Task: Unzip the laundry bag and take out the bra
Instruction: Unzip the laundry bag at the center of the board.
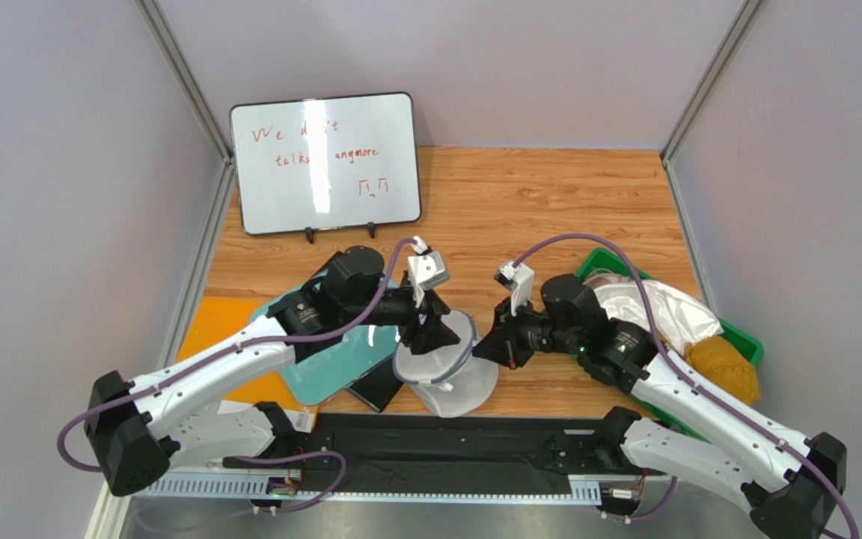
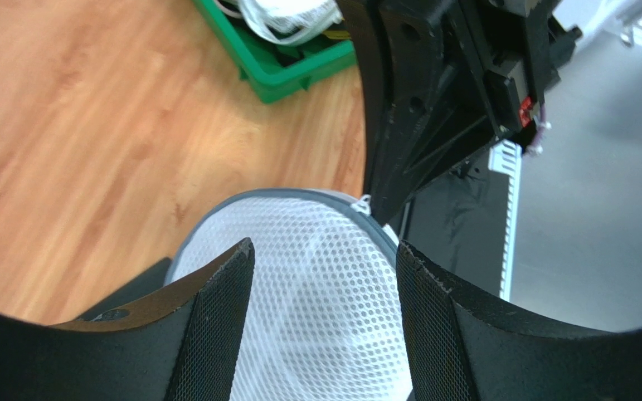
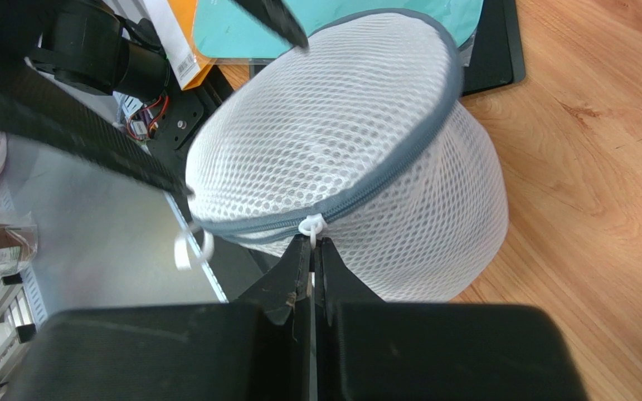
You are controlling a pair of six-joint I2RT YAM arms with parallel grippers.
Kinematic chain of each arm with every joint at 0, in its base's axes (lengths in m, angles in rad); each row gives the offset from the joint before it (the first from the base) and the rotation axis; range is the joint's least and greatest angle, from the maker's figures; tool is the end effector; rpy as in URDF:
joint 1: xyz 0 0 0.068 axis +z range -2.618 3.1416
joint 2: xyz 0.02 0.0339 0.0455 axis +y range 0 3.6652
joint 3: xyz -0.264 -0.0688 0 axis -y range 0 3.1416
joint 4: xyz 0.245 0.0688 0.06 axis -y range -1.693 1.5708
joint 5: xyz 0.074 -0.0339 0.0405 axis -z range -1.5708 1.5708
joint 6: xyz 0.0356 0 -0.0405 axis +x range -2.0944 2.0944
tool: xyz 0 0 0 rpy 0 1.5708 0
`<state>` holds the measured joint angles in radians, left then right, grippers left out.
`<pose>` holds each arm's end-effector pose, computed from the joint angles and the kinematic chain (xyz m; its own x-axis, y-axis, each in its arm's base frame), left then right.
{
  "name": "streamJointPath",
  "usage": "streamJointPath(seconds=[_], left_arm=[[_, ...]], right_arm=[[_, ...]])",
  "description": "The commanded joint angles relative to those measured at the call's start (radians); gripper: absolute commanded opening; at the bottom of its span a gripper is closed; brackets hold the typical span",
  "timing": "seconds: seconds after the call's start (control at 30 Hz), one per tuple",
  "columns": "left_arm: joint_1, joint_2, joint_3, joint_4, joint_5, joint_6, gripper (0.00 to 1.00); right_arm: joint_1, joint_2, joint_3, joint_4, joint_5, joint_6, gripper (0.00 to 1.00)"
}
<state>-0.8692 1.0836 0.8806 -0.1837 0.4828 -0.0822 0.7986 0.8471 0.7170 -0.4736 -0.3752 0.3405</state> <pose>0.1463 -0.1987 0.3164 -0.3209 0.2671 -0.9087 0.9308 0.2661 -0.2505 0.1191 0.1410 0.2782 -0.6662 -0.2387 -0.7065 -0.6944 0.5440 0.4710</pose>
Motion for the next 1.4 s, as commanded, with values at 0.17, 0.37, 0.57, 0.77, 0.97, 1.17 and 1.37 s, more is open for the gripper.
streamJointPath(seconds=[0.17,0.37,0.57,0.77,0.97,1.17,1.37], left_arm=[[-0.105,0.095,0.041,0.000,0.031,-0.025,0.69],[-0.129,0.113,0.032,0.018,-0.007,-0.054,0.69],[-0.143,0.134,0.034,-0.011,-0.076,-0.048,0.69],[-0.157,0.160,0.035,-0.025,-0.099,-0.045,0.65],[-0.157,0.167,0.029,-0.048,-0.115,-0.039,0.33],[-0.157,0.164,0.024,-0.062,-0.118,-0.031,0.10],[-0.157,0.157,0.023,-0.066,-0.112,-0.016,0.00]], right_arm=[[0.013,-0.022,-0.002,0.044,-0.004,0.011,0.00],[0.024,-0.016,-0.001,0.041,0.002,0.012,0.00],[0.031,-0.025,0.001,0.038,0.010,0.014,0.00],[0.034,-0.026,0.002,0.036,0.012,0.012,0.00],[0.034,-0.029,0.002,0.027,0.012,0.009,0.00],[0.036,-0.034,0.002,0.010,0.033,0.003,0.00],[0.034,-0.026,0.007,-0.003,0.077,0.002,0.00]])
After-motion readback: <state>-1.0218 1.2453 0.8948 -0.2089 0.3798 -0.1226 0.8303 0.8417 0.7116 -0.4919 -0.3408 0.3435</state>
